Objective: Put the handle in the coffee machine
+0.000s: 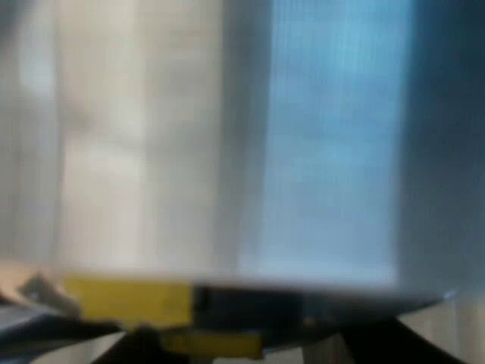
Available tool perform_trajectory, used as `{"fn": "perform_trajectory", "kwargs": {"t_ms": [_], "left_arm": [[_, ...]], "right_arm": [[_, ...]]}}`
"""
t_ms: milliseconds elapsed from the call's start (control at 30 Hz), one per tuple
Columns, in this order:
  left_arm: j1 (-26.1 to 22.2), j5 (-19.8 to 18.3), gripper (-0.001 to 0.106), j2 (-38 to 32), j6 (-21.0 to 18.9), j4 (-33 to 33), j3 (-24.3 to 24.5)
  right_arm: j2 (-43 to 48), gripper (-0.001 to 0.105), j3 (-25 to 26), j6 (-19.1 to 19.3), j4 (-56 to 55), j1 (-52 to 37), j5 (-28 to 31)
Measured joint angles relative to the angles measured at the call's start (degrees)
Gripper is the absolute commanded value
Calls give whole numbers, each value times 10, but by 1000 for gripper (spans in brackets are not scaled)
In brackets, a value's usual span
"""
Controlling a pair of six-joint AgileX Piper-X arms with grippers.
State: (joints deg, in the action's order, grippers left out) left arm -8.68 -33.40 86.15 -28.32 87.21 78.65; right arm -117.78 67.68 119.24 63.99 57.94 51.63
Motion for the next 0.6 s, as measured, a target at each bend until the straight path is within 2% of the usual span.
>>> {"fn": "perform_trajectory", "kwargs": {"t_ms": [133, 400, 600], "left_arm": [[0, -7, 1, -15, 0, 0, -8], [0, -10, 1, -23, 0, 3, -85], [4, -22, 1, -43, 0, -1, -94]], "right_arm": [[0, 29, 0, 0, 0, 0, 0], [0, 29, 0, 1, 0, 0, 1], [0, 29, 0, 2, 0, 0, 1]]}}
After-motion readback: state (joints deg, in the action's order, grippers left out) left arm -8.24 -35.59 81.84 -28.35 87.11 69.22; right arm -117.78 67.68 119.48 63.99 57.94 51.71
